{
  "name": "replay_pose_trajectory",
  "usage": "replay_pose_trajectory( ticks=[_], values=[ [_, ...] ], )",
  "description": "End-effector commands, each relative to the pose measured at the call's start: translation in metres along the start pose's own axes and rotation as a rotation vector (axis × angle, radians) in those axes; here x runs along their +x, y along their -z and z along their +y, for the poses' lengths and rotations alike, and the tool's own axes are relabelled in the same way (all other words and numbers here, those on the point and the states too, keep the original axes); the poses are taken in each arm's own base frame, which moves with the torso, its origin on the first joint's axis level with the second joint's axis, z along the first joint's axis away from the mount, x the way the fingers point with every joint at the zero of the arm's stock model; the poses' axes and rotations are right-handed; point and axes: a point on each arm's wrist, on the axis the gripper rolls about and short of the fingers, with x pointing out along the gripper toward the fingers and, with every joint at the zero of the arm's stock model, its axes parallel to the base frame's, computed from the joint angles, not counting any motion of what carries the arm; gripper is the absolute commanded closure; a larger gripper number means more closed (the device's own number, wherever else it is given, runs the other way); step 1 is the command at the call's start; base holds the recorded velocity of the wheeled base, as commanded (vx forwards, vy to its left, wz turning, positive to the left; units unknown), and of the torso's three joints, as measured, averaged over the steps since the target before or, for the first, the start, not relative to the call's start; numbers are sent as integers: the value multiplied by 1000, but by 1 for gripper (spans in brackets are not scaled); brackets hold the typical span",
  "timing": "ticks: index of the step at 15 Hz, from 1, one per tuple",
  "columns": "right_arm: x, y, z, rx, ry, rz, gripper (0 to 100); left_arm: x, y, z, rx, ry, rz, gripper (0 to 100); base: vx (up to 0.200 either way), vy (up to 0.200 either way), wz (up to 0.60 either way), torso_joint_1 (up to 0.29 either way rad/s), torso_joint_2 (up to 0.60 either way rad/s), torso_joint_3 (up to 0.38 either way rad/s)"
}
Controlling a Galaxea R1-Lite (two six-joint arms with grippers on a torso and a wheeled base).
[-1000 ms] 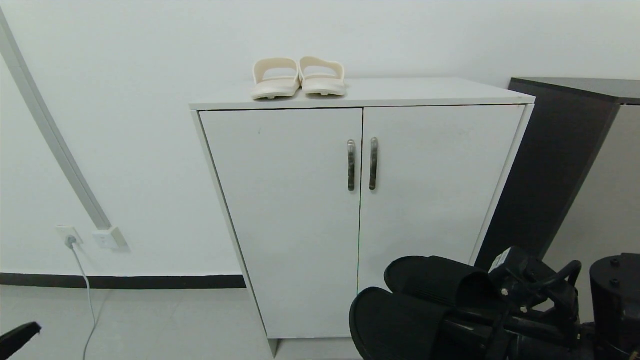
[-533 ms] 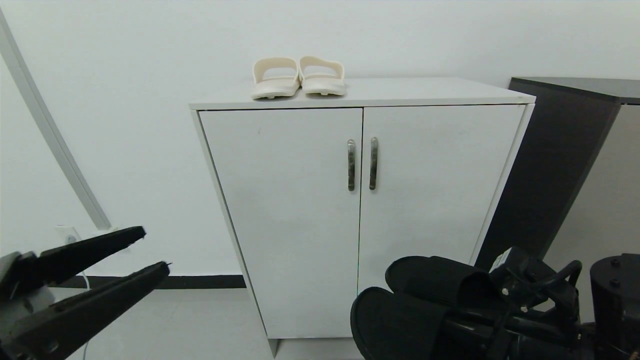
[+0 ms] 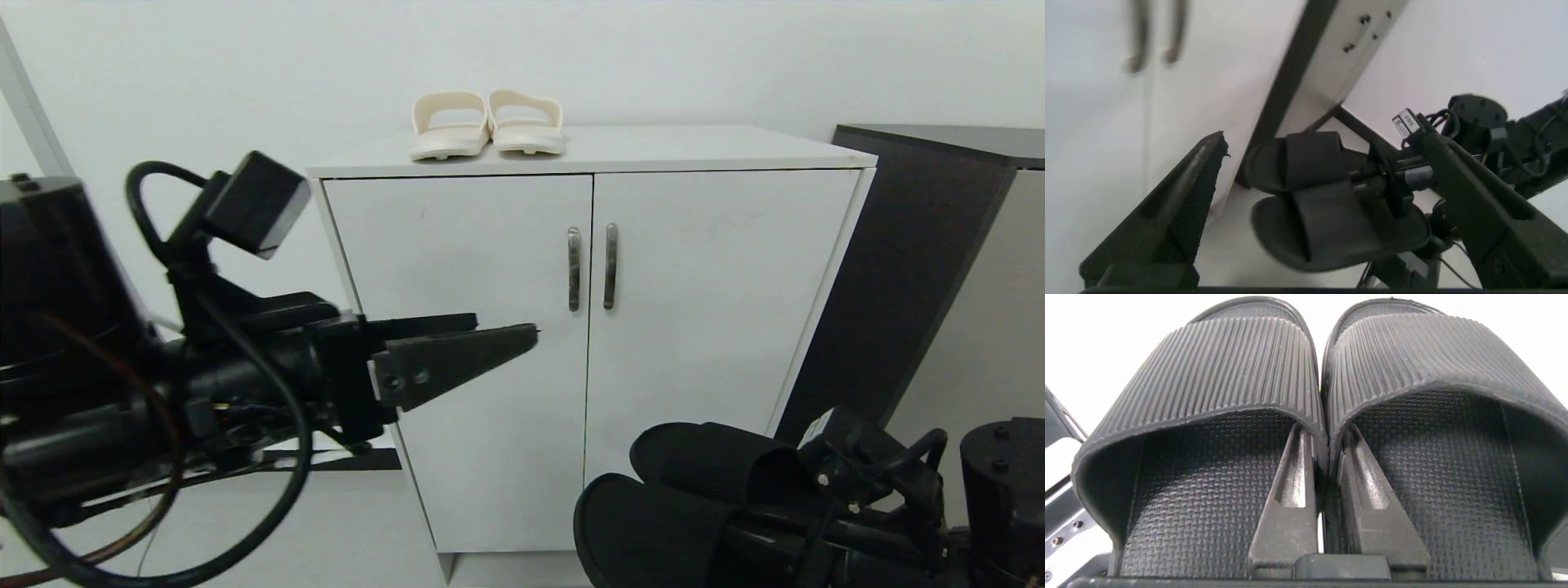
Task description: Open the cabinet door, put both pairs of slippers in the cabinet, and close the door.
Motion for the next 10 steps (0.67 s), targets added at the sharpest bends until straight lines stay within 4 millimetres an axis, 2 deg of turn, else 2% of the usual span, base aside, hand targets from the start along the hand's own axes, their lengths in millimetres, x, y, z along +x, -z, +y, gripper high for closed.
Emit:
replay_pose_trajectory(
  ticks=[1, 3, 4, 5, 7, 8, 9, 10],
  values=[
    [1, 1, 0, 2, 1, 5, 100, 43, 4, 3, -24, 56, 52, 0, 0, 0, 0, 0, 0, 0],
    [1, 2, 0, 0, 1, 8, 100, 65, 1, 5, -23, 71, 58, 0, 0, 0, 0, 0, 0, 0],
    [1, 2, 0, 0, 1, 8, 100, 65, 1, 5, -23, 71, 58, 0, 0, 0, 0, 0, 0, 0],
    [1, 3, 0, 0, 1, 13, 100, 87, -3, 10, -22, 77, 59, 0, 0, 0, 0, 0, 0, 0],
    [1, 3, 0, 0, 1, 13, 100, 104, -3, 17, -24, 72, 62, 0, 0, 0, 0, 0, 0, 0],
    [0, 2, 0, 0, 1, 10, 100, 121, -3, 24, -24, 58, 57, 0, 0, 0, 0, 0, 0, 0],
    [0, 2, 0, 0, 1, 10, 100, 126, -3, 26, -24, 48, 54, 0, 0, 0, 0, 0, 0, 0],
    [0, 2, 0, 0, 1, 10, 100, 140, -2, 33, -23, 34, 50, 0, 0, 0, 0, 0, 0, 0]
  ],
)
